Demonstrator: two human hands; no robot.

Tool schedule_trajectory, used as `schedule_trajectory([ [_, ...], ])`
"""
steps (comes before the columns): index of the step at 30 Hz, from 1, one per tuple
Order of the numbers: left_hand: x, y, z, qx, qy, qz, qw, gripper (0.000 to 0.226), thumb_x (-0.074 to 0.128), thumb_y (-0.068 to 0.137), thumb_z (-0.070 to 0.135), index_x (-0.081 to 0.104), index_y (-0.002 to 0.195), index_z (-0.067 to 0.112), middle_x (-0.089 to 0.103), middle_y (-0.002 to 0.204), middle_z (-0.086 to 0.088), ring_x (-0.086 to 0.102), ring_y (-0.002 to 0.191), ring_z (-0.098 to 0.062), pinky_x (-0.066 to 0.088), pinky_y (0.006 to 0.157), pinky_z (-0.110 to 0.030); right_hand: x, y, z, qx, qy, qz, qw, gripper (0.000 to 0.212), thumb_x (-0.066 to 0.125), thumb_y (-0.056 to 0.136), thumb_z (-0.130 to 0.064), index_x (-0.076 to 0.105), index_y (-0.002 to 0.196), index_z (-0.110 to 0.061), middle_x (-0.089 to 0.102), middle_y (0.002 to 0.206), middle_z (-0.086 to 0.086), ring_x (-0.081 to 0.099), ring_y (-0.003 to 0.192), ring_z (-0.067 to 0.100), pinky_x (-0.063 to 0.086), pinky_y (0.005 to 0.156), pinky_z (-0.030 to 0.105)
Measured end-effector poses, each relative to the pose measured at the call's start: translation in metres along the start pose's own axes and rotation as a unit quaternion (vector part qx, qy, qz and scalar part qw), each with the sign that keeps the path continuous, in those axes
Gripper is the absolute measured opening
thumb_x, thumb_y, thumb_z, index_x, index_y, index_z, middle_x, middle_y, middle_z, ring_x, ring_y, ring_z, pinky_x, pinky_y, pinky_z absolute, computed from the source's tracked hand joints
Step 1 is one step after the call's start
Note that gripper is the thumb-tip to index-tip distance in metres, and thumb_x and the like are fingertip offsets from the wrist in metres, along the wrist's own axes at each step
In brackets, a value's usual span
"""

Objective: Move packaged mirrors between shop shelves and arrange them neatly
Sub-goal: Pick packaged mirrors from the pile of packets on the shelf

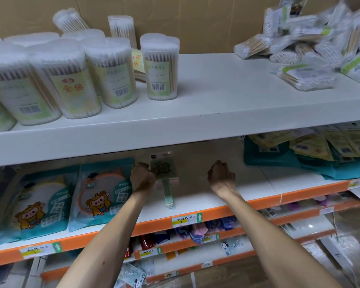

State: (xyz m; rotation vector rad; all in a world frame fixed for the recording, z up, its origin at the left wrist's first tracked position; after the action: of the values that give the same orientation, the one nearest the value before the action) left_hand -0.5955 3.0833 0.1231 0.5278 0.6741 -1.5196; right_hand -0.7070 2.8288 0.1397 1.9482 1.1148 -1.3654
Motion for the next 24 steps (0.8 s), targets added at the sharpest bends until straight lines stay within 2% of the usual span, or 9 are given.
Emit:
schedule_trajectory([
  [2,-0.005,-0.005,0.006,0.004,-0.007,0.002,1.0,0.029,0.067,0.091,0.021,0.066,0.112,0.001,0.065,0.116,-0.014,0.061,0.107,-0.031,0.047,0.088,-0.04,0.0,-0.004,0.001,-0.004,-0.001,-0.004,1.0,0.025,0.04,0.1,-0.023,0.052,0.115,-0.006,0.056,0.116,0.015,0.059,0.102,0.035,0.041,0.09,0.04],
  [6,-0.024,-0.015,0.018,0.028,-0.017,0.016,0.999,0.028,0.062,0.093,0.013,0.063,0.116,-0.002,0.065,0.119,-0.02,0.062,0.108,-0.033,0.046,0.088,-0.036,-0.008,-0.016,-0.006,-0.018,0.004,-0.016,1.0,0.024,0.04,0.099,-0.022,0.051,0.114,-0.008,0.055,0.115,0.013,0.059,0.098,0.033,0.04,0.088,0.039],
  [9,-0.05,-0.029,0.029,0.077,-0.005,0.042,0.996,0.035,0.065,0.09,0.011,0.061,0.121,-0.003,0.063,0.123,-0.023,0.06,0.113,-0.037,0.048,0.095,-0.044,-0.027,-0.026,-0.018,-0.041,-0.016,-0.017,0.999,0.026,0.039,0.099,-0.023,0.051,0.117,-0.009,0.056,0.117,0.012,0.058,0.1,0.031,0.041,0.089,0.039],
  [11,-0.07,-0.041,0.038,0.135,0.041,0.073,0.987,0.038,0.066,0.086,0.007,0.059,0.122,-0.002,0.062,0.12,-0.024,0.058,0.113,-0.039,0.049,0.095,-0.051,-0.042,-0.034,-0.029,-0.071,-0.033,-0.015,0.997,0.029,0.041,0.099,-0.024,0.049,0.122,-0.009,0.055,0.12,0.013,0.056,0.106,0.031,0.04,0.091,0.039],
  [14,-0.094,-0.062,0.053,0.219,0.148,0.092,0.96,0.061,0.066,0.086,0.015,0.043,0.141,0.006,0.045,0.144,-0.018,0.039,0.134,-0.04,0.038,0.105,-0.058,-0.061,-0.046,-0.048,-0.14,-0.045,-0.013,0.989,0.043,0.045,0.098,-0.029,0.042,0.136,-0.01,0.047,0.136,0.013,0.044,0.123,0.03,0.035,0.101,0.04],
  [17,-0.107,-0.089,0.057,0.244,0.198,0.074,0.946,0.073,0.062,0.089,0.023,0.027,0.152,0.013,0.027,0.158,-0.011,0.023,0.146,-0.032,0.027,0.114,-0.052,-0.077,-0.067,-0.066,-0.214,-0.069,-0.004,0.974,0.055,0.049,0.095,-0.029,0.036,0.145,-0.012,0.037,0.148,0.008,0.033,0.136,0.03,0.029,0.108,0.041],
  [19,-0.114,-0.113,0.062,0.273,0.234,0.069,0.931,0.075,0.065,0.087,0.023,0.029,0.152,0.01,0.029,0.157,-0.013,0.026,0.145,-0.033,0.031,0.113,-0.052,-0.085,-0.086,-0.075,-0.243,-0.102,0.008,0.965,0.057,0.052,0.092,-0.031,0.036,0.144,-0.013,0.038,0.147,0.009,0.035,0.135,0.03,0.032,0.106,0.042],
  [21,-0.119,-0.135,0.067,0.3,0.28,0.062,0.91,0.075,0.069,0.083,0.023,0.036,0.147,0.007,0.037,0.152,-0.016,0.035,0.14,-0.036,0.042,0.105,-0.054,-0.095,-0.104,-0.083,-0.257,-0.119,0.024,0.959,0.055,0.052,0.093,-0.035,0.04,0.142,-0.011,0.044,0.144,0.012,0.04,0.131,0.031,0.036,0.102,0.043],
  [24,-0.127,-0.158,0.066,0.329,0.32,0.048,0.887,0.073,0.067,0.085,0.031,0.036,0.147,0.01,0.04,0.149,-0.015,0.04,0.135,-0.037,0.046,0.098,-0.052,-0.109,-0.133,-0.092,-0.281,-0.131,0.065,0.948,0.058,0.051,0.094,-0.042,0.039,0.144,-0.015,0.042,0.146,0.01,0.036,0.133,0.032,0.032,0.105,0.045],
])
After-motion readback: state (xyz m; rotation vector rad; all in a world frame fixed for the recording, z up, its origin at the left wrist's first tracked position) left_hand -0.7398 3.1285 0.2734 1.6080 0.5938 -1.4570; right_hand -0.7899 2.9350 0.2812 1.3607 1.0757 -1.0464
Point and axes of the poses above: each hand's wrist, its own y-axis towards the middle knuckle, its own x-axis out of the palm, z = x × y, the point moved 7 cm from there along y, towards the middle knuckle
